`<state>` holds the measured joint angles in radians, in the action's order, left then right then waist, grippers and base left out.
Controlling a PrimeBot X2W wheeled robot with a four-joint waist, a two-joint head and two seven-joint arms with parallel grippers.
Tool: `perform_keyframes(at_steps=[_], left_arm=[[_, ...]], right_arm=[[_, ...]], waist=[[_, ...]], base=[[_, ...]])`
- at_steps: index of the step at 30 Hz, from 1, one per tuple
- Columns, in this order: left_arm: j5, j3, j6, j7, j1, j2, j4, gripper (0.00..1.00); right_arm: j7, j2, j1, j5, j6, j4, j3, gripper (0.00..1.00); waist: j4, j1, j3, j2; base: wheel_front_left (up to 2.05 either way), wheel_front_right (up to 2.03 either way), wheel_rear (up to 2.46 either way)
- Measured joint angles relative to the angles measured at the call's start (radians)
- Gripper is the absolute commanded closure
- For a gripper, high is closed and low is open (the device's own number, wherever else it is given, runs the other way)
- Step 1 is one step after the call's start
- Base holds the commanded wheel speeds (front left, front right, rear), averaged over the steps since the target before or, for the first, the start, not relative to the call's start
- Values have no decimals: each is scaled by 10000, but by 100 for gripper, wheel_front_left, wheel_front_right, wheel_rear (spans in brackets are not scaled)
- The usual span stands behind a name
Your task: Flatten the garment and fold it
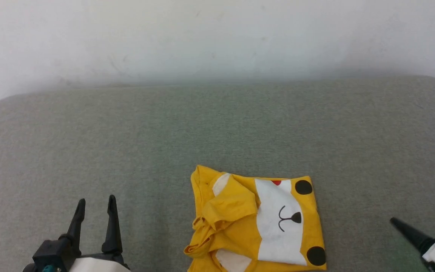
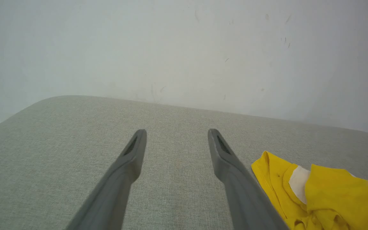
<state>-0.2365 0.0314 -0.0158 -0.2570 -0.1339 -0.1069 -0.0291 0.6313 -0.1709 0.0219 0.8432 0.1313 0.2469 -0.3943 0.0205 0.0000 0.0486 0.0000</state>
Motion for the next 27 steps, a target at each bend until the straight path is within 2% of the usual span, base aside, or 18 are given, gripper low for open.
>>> perform_keyframes(at_steps=[3, 6, 9, 14, 15, 16, 17, 20, 22, 25, 27], left_arm=[[-4, -4, -4, 0, 112, 111, -33, 0], [-4, 8, -10, 0, 180, 169, -31, 0], [-4, 0, -44, 0, 188, 226, -52, 0], [8, -4, -119, 0, 366, 330, -161, 0], [10, -6, -180, 0, 407, 347, -171, 0], [19, 0, -186, 0, 424, 353, -176, 0], [46, 2, -186, 0, 426, 360, -188, 0], [86, 46, -190, 0, 426, 378, -215, 0], [98, 107, -198, 0, 421, 395, -209, 0], [115, 192, -201, 0, 417, 407, -190, 0], [146, 232, -268, 2, 414, 408, -188, 0]], right_arm=[[1292, 255, 205, 571, 0, 836, -31, 0], [2015, 696, 600, 1076, 0, 1116, 430, 0], [2236, 982, 1065, 1367, 0, 1367, 1143, 0], [2184, 1083, 1567, 1469, 4, 2048, 2171, 0], [2153, 1080, 1644, 1469, 6, 2180, 2320, 56], [2080, 1078, 1704, 1461, 6, 2245, 2481, 82], [1990, 1072, 1756, 1434, 6, 2295, 2627, 100], [1574, 775, 1784, 932, 2, 2169, 3415, 100], [1206, 391, 1786, 552, 2, 1643, 4111, 100], [629, -433, 1827, -171, 2, 360, 5358, 100], [355, -1279, 1923, -1085, 2, -500, 6276, 100]], waist=[[269, 0, 36, 0], [524, 0, 96, 0], [717, 0, 191, 0], [946, 0, 330, 0], [992, 0, 343, 0], [1031, 0, 351, 0], [1064, 0, 356, 0], [1100, 0, 319, 0], [1055, 0, 298, 0], [904, 0, 279, 0], [764, 0, 262, 0]], base=[[0, 0, 0], [0, 0, 0], [0, 0, 0], [0, 0, 0], [0, 0, 0], [0, 0, 0], [0, 0, 0], [0, 0, 0], [0, 0, 0], [0, 0, 0], [0, 0, 0]])
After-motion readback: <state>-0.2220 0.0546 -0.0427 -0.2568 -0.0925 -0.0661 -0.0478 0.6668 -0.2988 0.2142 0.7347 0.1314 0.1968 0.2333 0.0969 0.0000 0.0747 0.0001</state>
